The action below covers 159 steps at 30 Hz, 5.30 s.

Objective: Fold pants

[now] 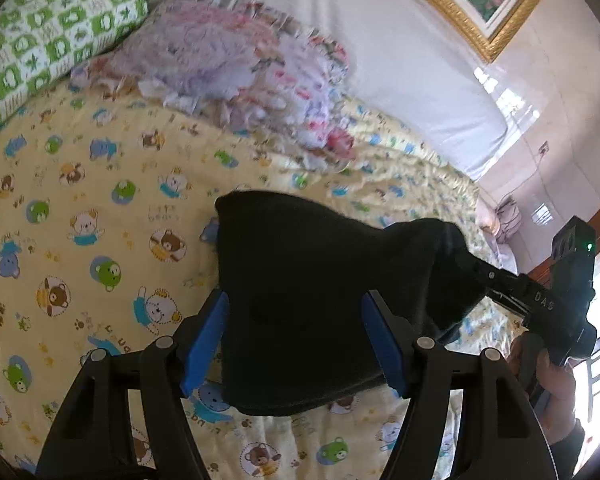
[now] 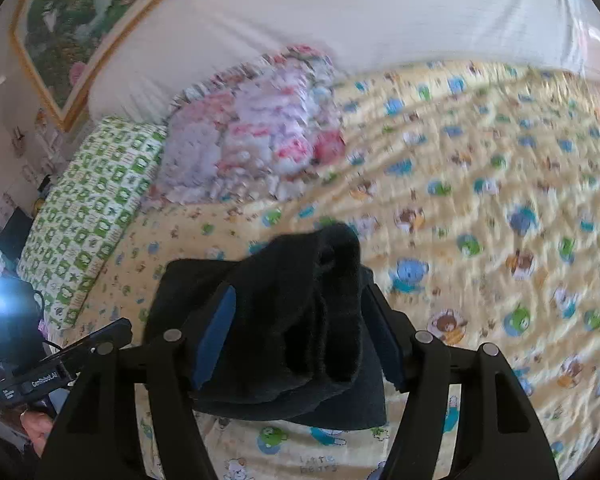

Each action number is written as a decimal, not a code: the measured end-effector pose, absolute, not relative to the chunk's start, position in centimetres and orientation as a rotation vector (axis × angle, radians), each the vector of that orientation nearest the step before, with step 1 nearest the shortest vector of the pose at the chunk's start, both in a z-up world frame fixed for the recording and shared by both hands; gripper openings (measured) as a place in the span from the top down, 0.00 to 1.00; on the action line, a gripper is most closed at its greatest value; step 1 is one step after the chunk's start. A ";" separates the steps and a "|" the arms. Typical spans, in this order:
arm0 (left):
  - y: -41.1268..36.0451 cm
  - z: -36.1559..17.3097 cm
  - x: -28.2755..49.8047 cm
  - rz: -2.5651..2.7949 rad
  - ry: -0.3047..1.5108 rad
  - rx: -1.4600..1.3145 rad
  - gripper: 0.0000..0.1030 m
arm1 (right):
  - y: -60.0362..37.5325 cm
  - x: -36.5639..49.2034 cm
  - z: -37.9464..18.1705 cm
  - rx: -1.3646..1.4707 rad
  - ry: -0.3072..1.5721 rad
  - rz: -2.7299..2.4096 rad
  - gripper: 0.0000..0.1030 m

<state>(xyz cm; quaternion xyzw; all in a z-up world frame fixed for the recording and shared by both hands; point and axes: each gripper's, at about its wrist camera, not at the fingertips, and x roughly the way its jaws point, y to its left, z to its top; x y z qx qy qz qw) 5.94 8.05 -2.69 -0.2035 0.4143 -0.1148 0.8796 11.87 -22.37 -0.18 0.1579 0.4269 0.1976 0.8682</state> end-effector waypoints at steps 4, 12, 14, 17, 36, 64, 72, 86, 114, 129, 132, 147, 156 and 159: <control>7.9 -3.9 6.5 -0.235 0.899 -0.418 0.32 | -23.1 11.6 -2.0 0.352 0.928 0.391 0.36; 8.2 -5.4 7.4 -0.233 0.929 -0.426 0.28 | -24.6 10.9 -4.1 0.423 0.938 0.407 0.36; 8.3 -5.6 7.9 -0.242 0.941 -0.428 0.27 | -24.7 10.9 -4.0 0.469 0.931 0.445 0.34; 8.6 -5.9 8.7 -0.259 0.955 -0.449 0.23 | -24.3 10.9 -3.8 0.484 0.929 0.487 0.34; 8.6 -7.9 8.9 -0.292 0.997 -0.488 0.06 | -25.3 10.3 -7.3 0.682 0.880 0.522 0.21; 9.7 -4.5 6.4 -0.344 0.849 -0.479 0.65 | -22.2 8.0 -3.7 0.667 0.776 0.581 0.54; 13.4 -2.1 5.2 -0.260 0.784 -0.439 0.65 | -18.0 8.9 -2.8 0.644 0.776 0.663 0.54; 17.8 -1.1 7.5 -0.156 0.750 -0.390 0.65 | -12.1 12.3 -1.9 0.620 0.786 0.708 0.54; 20.6 -3.6 11.3 -0.114 0.780 -0.375 0.53 | -9.3 17.7 -4.2 0.588 0.889 0.652 0.47; 21.2 -6.6 11.1 -0.074 0.818 -0.355 0.35 | -9.0 18.2 -6.0 0.394 0.888 0.509 0.37; 21.4 -6.6 10.9 -0.068 0.813 -0.359 0.34 | -9.3 18.4 -6.3 0.401 0.890 0.514 0.33; 19.0 -3.3 6.4 0.012 0.765 -0.255 0.19 | -9.9 12.9 -0.3 0.287 0.698 0.543 0.22; 18.7 -3.3 4.4 0.024 0.779 -0.217 0.19 | -7.3 8.9 0.7 0.104 0.644 0.581 0.16; 18.8 -3.4 4.0 0.038 0.784 -0.210 0.19 | -6.8 8.5 0.2 0.085 0.661 0.581 0.16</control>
